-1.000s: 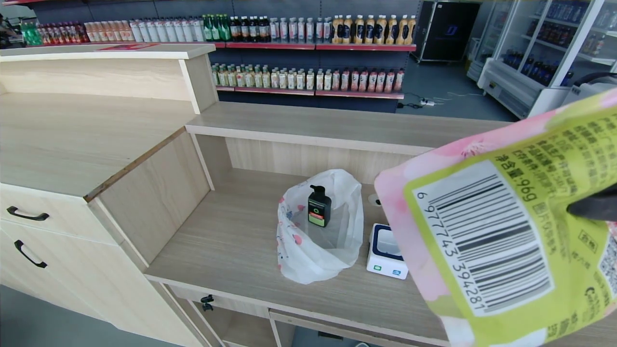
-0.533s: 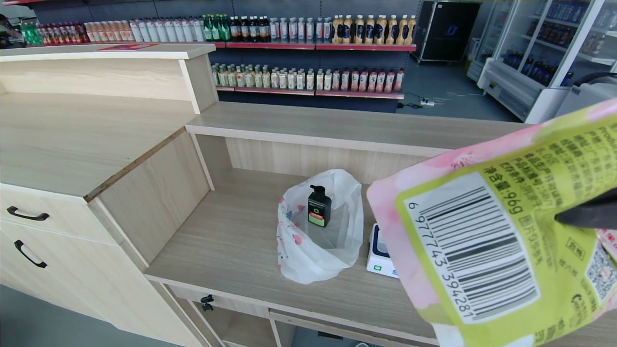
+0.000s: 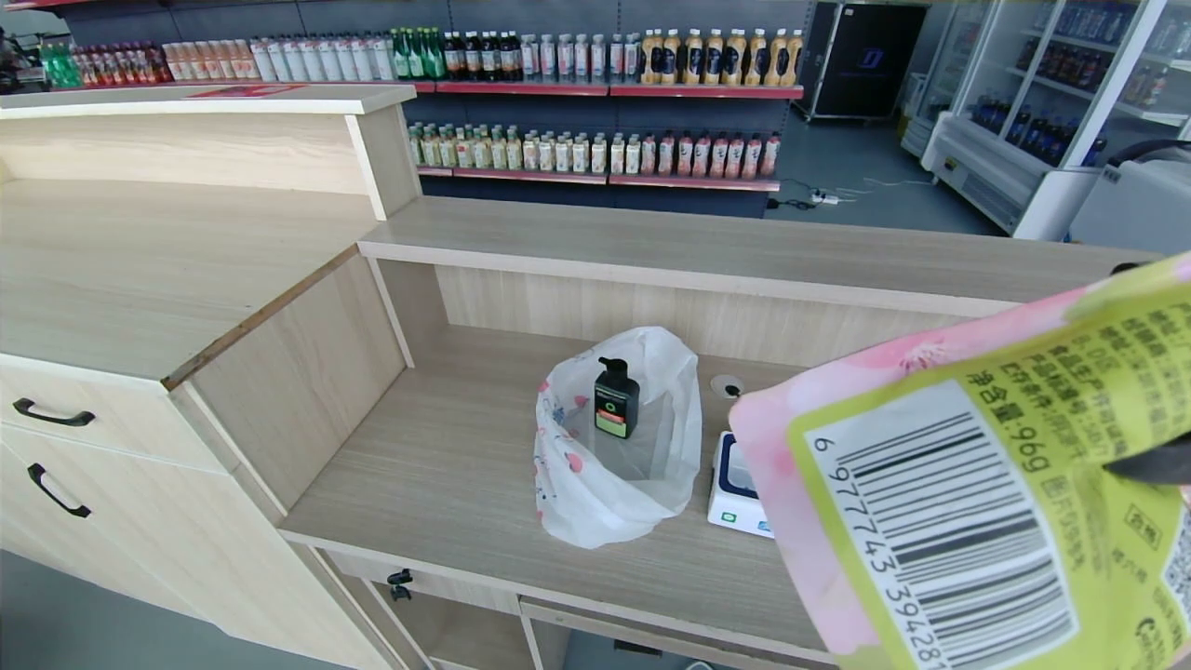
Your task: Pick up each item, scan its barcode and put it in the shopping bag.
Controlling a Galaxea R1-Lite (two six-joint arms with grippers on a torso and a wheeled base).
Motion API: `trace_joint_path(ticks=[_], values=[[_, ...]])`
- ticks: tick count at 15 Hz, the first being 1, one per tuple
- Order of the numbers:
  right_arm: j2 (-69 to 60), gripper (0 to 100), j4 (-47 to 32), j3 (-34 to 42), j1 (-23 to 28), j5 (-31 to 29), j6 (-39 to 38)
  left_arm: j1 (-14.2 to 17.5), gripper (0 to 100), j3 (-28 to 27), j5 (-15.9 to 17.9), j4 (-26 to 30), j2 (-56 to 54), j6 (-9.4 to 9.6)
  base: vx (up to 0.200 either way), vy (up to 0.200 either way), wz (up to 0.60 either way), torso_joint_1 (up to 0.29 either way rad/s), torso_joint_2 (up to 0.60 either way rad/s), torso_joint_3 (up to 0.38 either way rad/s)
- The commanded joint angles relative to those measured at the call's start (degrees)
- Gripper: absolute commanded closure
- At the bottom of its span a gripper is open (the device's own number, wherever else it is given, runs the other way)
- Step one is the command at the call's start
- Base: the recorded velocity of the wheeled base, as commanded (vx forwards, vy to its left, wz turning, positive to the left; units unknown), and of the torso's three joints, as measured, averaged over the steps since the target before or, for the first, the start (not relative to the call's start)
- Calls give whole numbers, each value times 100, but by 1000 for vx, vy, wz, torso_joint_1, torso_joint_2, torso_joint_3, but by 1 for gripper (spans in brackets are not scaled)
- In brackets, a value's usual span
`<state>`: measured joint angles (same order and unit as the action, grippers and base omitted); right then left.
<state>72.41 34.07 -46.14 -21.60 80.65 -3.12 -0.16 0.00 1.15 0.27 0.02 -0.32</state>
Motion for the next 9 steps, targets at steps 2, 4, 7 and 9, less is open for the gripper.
trace_joint_path(ticks=[2, 4, 7, 9], values=[[-78, 100, 3, 79, 24, 3, 4, -2, 0, 0, 0, 0, 6, -3, 0, 0, 0, 0, 0, 0], [-78, 100, -6, 97, 42, 3, 48, -2, 0, 0, 0, 0, 6, -3, 0, 0, 0, 0, 0, 0], [-87, 100, 3, 105, 68, 3, 84, -2, 0, 0, 0, 0, 6, -3, 0, 0, 0, 0, 0, 0], [-25, 100, -15, 228, 446, -6, 207, -2, 0, 0, 0, 0, 6, -3, 0, 0, 0, 0, 0, 0]])
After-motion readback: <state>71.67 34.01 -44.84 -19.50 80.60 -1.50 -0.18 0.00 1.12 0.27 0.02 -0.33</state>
